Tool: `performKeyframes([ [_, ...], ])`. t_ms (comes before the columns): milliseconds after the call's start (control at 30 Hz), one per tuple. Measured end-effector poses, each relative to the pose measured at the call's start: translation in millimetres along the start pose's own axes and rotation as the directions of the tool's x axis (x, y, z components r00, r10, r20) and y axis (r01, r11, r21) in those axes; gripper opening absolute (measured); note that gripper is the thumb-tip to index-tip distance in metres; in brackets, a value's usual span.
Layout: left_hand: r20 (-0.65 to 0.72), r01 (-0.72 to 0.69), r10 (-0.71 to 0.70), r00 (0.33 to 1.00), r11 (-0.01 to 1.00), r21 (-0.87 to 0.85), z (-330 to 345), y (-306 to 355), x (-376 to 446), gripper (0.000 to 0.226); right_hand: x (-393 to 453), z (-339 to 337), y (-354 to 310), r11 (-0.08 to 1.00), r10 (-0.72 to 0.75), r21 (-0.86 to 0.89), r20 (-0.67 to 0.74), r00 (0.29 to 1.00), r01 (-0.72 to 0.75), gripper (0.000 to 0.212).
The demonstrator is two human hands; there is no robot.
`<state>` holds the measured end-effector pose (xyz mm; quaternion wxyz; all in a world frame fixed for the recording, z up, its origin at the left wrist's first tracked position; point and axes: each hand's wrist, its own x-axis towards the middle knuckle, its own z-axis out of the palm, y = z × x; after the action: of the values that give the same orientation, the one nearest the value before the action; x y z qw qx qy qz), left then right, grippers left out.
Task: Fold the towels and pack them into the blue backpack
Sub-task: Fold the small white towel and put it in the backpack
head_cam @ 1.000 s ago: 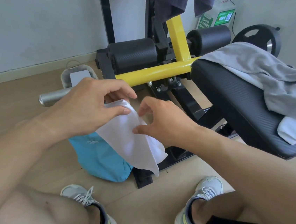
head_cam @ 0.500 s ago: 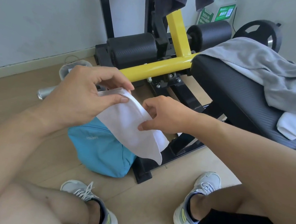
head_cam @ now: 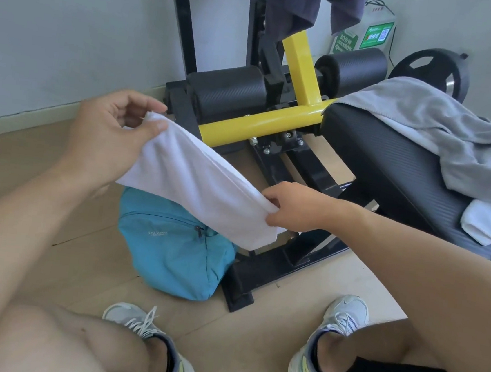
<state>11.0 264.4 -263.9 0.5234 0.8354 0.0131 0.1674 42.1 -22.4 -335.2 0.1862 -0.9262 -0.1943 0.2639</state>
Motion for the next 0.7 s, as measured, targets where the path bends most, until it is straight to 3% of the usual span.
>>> performKeyframes([
  [133,-0.058,0.143,-0.149,0.987,0.986,-0.09,-7.8,-11.5,6.9,0.022,1.7,-6.2,1.5,0.996,0.015,0.089,-0.075,0.997,-0.008,0.017],
  [333,-0.105,0.174,-0.186,0.977,0.978,-0.116,-11.5,-23.4,13.7,0.023,-0.7,-12.6,6.9,0.996,0.025,0.091,-0.043,0.999,-0.021,0.017],
  [533,0.076,0.244,-0.242,0.967,0.97,-0.015,6.7,-31.0,8.8,0.035,-12.1,-25.3,-12.9,0.945,-0.024,0.294,-0.368,0.929,0.142,0.017],
  [600,0.114,0.242,-0.242,0.964,0.97,0.016,17.7,-25.3,4.6,0.029,-18.0,-26.8,-26.2,0.925,-0.09,0.31,-0.39,0.916,0.222,0.022],
  [667,0.164,0.196,-0.204,0.965,0.978,0.068,26.2,-17.2,-1.3,0.009,-25.1,-27.0,-39.4,0.911,-0.154,0.304,-0.374,0.914,0.278,0.025],
  [700,0.216,0.18,-0.192,0.957,0.981,0.076,29.5,-12.0,-4.8,0.015,-28.6,-26.4,-45.2,0.902,-0.188,0.304,-0.361,0.913,0.306,0.025],
])
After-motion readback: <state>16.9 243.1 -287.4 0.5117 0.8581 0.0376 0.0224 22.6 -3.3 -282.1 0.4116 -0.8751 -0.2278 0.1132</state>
